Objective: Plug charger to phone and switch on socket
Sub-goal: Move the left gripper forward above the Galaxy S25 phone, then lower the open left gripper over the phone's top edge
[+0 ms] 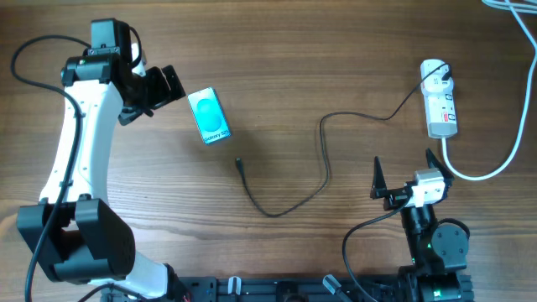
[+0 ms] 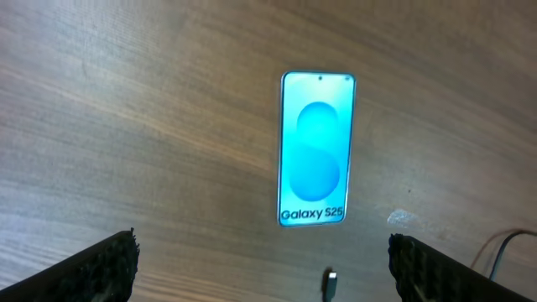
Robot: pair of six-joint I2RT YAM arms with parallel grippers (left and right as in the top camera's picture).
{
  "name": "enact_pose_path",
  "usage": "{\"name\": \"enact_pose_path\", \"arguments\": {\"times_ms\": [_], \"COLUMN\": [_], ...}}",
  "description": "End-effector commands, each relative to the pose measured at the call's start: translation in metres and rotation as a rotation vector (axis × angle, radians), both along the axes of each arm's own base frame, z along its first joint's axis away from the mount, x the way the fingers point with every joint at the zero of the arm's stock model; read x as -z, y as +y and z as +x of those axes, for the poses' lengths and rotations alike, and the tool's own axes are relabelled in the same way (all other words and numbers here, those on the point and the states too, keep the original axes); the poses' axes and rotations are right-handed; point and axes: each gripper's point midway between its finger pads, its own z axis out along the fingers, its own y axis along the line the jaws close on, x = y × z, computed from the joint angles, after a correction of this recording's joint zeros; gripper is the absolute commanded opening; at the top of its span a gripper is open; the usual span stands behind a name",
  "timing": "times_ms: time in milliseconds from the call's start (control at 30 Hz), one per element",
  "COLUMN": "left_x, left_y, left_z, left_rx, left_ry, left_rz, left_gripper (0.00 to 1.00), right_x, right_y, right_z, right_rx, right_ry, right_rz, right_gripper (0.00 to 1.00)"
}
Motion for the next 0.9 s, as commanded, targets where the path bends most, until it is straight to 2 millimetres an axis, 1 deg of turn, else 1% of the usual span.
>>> {"name": "enact_pose_path", "arguments": {"times_ms": [0, 100, 333, 433, 633, 867], "left_x": [-0.0023, -0.0031, -0.0009, 0.0018, 0.0019, 0.0034], "left_y": [0.0002, 0.0003, 0.0002, -0.0046, -0.0048, -0.0052], "left_z": [0.0082, 0.0103, 0.0104, 0.01, 0.0099, 0.0056], "left_rx": [0.007, -0.022, -0.022, -0.012, -0.012, -0.012], "left_ry": [-0.023, -0.029, -0.023, -0.013, -0.012, 0.006], "left_rz": [0.012, 0.002, 0.001, -0.026, -0.027, -0.029], "left_gripper": [1.0, 1.0, 1.0, 1.0, 1.0, 1.0], "right_x": [-0.0029, -0.0029, -0.0029, -0.0029, -0.0029, -0.0029], "right_y": [0.0009, 0.0009, 0.0009, 0.0009, 0.0009, 0.0009], "right_z": [-0.0008, -0.0008, -0.0008, -0.0008, -0.0008, -0.0008], "right_rx": [-0.008, -0.008, -0.008, -0.008, -0.008, -0.008], "right_ry": [-0.015, -0.015, -0.015, -0.015, -0.015, -0.015], "right_rz": [-0.007, -0.007, -0.007, -0.007, -0.007, -0.007], "right_gripper": [1.0, 1.0, 1.0, 1.0, 1.0, 1.0]}}
